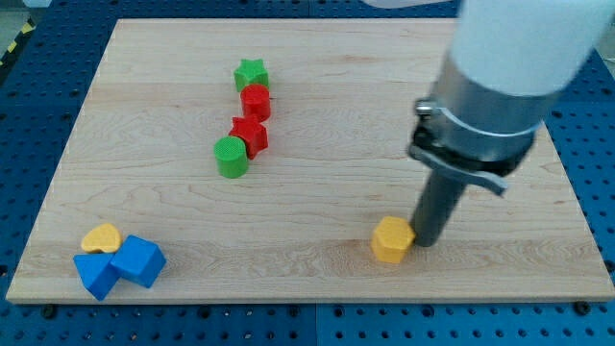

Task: Slide yellow hexagon to a bit left

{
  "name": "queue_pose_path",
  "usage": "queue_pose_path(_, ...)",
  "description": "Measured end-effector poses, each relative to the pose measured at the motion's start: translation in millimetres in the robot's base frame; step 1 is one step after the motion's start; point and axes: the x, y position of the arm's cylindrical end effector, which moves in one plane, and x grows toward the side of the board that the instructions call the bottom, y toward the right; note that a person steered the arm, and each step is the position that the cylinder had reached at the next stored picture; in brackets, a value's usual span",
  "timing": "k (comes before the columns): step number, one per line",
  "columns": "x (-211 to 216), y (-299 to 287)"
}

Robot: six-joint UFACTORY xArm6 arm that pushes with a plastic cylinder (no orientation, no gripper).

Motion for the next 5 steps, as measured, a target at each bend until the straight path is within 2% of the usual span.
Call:
queue_pose_path(1,0.7,-22.6)
queue_pose_path(4,39.0,-10.0)
queue_pose_path(5,17.8,-12.0)
